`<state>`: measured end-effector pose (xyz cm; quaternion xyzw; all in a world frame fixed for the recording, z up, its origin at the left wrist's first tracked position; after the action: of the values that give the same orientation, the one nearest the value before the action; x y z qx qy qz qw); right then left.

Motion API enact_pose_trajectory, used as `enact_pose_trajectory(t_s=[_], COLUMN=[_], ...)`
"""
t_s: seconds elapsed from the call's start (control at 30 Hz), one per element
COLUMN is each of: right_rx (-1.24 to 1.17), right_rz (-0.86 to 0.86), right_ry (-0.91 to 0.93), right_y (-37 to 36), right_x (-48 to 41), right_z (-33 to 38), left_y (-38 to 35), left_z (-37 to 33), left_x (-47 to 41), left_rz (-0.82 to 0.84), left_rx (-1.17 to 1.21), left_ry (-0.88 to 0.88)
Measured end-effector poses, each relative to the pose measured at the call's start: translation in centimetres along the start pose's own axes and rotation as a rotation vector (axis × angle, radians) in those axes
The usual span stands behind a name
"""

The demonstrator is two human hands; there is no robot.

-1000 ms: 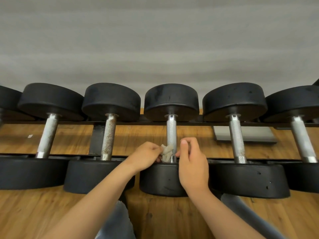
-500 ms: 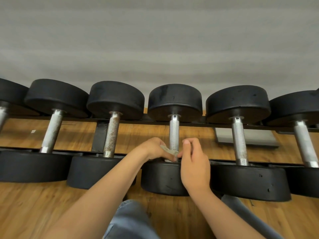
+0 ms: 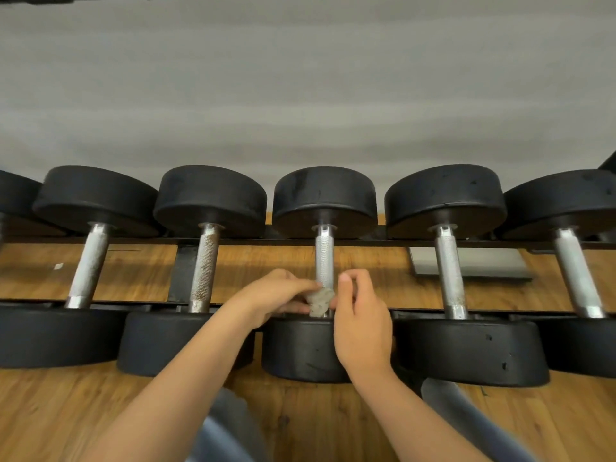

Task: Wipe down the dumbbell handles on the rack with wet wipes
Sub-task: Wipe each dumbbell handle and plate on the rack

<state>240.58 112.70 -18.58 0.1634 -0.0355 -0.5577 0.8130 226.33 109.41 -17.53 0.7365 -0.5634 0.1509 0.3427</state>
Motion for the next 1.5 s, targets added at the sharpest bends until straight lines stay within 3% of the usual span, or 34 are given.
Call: enact_pose_trajectory(t_s=[0.3,0.57,0.83,0.97,1.33,1.5], right_rx=[0.006,-0.008,-0.028,-0.023,-0.002,0.005], right_rz=[0.009,0.004,-0.022,-0.014,-0.025,-0.008], right_ry=[0.01,0.02,0.02,0.012,0.008,-0.002], right_y=[-0.1,-0.1,-0.1,-0.1,-0.2,0.0], right_x=[0.0,-0.1,0.0,-0.1,0.0,-0.1], right_z=[0.0,0.1,-0.2,-0.2,-0.3,-0.1], left_y=[0.5,-0.5,-0.9,-0.1,-0.9,-0.5], left_z=[1.3,0.6,-0.7,0.3,-0.2,-2.9], left_x=[-1.0,-1.0,-1.1,-0.8,-2.1,-4.4], left_rz=[-0.035,-0.171,-0.148,-0.27,-0.355,-0.51], left_rx=[-0.057,-0.307,-0.533,-0.433,-0.136,0.15], left_ry=[-0.057,-0.082,-0.052,-0.106,-0.101,-0.119])
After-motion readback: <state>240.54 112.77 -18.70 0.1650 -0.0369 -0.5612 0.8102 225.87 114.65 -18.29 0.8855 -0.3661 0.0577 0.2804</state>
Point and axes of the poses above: each hand's wrist, its own x-axis away from the middle knuckle, its own y-axis out of the back of the hand, z = x × y, the point moved 2 cm from there along -x, towards the middle knuckle, and after that the axes turned 13 degrees about -x, right-handed, at the moved point
